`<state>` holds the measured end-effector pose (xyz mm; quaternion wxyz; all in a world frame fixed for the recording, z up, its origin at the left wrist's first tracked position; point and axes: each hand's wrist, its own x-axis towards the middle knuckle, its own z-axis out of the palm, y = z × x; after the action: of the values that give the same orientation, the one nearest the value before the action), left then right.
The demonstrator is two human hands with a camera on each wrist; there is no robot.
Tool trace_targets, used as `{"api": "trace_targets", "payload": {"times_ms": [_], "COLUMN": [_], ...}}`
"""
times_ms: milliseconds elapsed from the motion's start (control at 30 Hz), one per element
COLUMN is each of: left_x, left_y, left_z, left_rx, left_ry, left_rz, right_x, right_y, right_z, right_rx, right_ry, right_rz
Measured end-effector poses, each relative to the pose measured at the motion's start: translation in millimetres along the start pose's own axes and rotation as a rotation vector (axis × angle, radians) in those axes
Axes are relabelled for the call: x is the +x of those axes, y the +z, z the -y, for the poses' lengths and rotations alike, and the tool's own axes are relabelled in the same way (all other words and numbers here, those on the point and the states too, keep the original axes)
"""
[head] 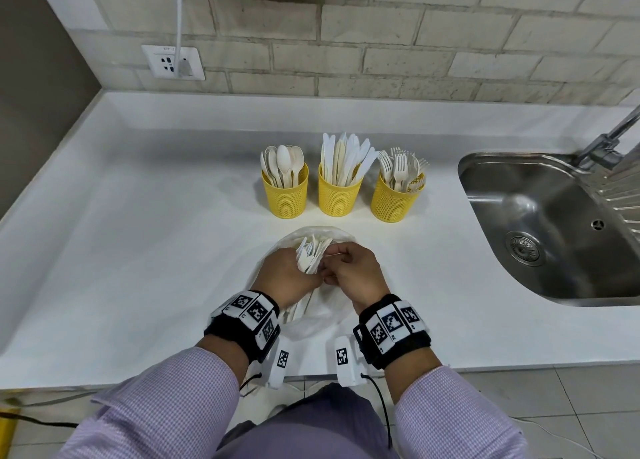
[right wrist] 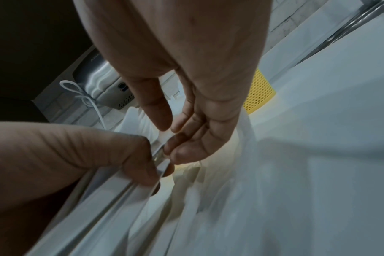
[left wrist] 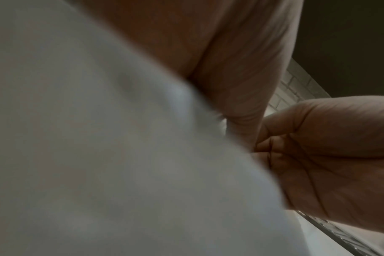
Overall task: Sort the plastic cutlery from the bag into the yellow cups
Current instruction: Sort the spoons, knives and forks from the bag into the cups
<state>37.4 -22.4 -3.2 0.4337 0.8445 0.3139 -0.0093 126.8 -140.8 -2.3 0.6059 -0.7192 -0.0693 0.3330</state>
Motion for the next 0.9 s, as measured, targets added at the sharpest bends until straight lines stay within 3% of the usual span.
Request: {"api": "trace_targets", "payload": {"times_ms": [267, 433, 533, 700, 767, 833, 900], "left_x": [-5, -8, -9, -9, -10, -9, -9], "left_y": [-7, -12, -14, -20, -25, -30, -40], "left_z": [-10, -14, -17, -31, -35, -35, -37], "left_rx": [-0.024, -0.108, -0.155, -0.247, -0.305, -0.355, -0.399], "left_ry": [0.049, 0.060, 0.143, 0.308, 0.312, 0.297, 0.274], "left_rz": [0.019, 0.120, 0.146, 0.049, 0.022, 0.010, -0.025], "right_x": [1, 0, -3, -23, -29, -29, -27], "right_y": [-2, -4, -3, 10, 9, 2, -7], "right_z": [9, 28, 45, 61, 69, 76, 81], "right_rx": [0.101, 0.152, 0.060, -0.344, -0.459, -0.472, -0.343], "right_ry": [-0.018, -0.086, -0.209, -0.533, -0.627, -0.643, -0.622], "right_rz": [-0.031, -0.060, -0.059, -0.086, -0.025, 0.017, -0.034]}}
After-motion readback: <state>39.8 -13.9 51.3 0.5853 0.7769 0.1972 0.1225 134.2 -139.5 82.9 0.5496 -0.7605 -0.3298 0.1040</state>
